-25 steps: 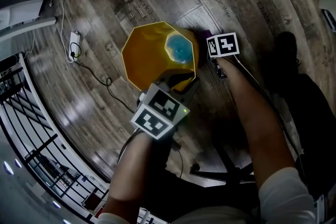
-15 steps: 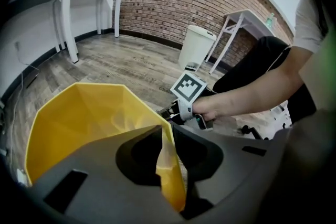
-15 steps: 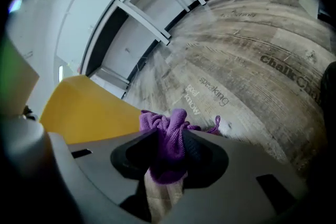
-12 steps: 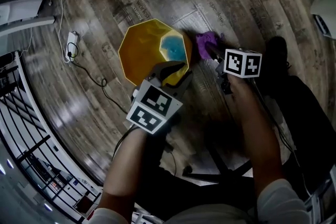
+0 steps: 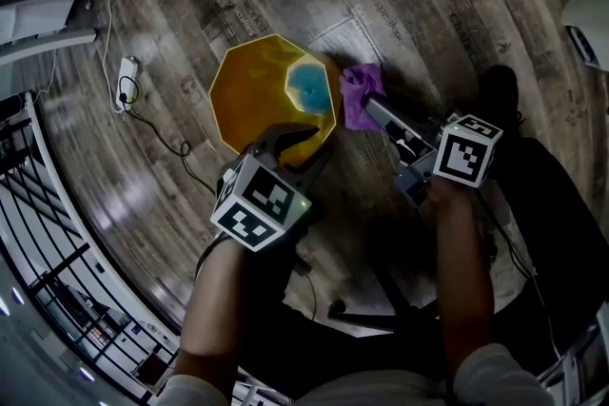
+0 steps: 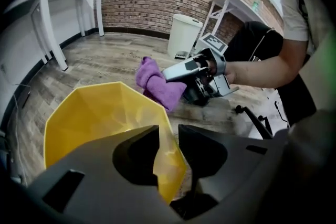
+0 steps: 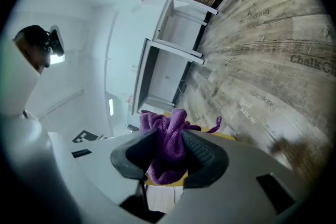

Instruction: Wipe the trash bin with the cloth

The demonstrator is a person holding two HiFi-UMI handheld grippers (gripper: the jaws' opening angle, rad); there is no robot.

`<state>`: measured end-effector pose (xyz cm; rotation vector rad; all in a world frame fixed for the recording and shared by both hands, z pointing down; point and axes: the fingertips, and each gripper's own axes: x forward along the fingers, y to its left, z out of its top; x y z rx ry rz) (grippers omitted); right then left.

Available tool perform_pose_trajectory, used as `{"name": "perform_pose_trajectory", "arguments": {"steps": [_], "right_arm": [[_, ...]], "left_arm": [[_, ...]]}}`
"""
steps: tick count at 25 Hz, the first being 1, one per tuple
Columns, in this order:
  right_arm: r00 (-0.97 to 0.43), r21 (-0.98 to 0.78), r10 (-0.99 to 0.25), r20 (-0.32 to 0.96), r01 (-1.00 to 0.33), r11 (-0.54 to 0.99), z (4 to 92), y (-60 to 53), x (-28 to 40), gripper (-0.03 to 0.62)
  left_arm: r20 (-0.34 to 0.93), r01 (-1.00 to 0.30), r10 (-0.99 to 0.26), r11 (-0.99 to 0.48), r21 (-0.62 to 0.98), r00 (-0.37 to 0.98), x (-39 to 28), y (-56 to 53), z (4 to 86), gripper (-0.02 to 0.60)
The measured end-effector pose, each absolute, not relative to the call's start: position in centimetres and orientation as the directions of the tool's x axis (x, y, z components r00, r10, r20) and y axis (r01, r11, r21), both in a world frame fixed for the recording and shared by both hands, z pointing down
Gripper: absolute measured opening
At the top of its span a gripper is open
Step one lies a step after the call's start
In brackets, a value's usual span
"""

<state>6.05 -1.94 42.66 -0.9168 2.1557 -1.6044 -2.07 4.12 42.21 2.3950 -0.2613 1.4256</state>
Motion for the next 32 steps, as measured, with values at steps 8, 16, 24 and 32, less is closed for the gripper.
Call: {"name": "perform_pose_trajectory", "arguments": {"steps": [8,16,24,32], "right_arm": [[-0.831,-0.926,-0.549,0.094,-0.275,0.258,43.5,-1.4,3.6,0.144],[-0.814,-0.914,-0.538,0.219,-0.363,0.178,48.8,-2.3,3.3,0.144],[-0.728,-0.824,-0.529,0.436,-0.559,0.092,56.5,-4.4,3.8,0.144],[-0.612,-0.698,-0.453,0.648,-0.716,-0.031,64.0,-5.3,3.6,0.144]], "left_arm": [[0.900,-0.336,0.077,-0.911,0.238,0.428,-2.4,5.6,44.3,0.082],[0.895,-0.355,0.063,-0.904,0.239,0.441,-2.0,5.1,44.2,0.077],[0.860,-0.431,0.004,-0.864,0.261,0.511,-0.2,2.9,43.8,0.077],[0.840,-0.471,-0.009,-0.831,0.295,0.543,0.2,2.4,43.6,0.077]]}}
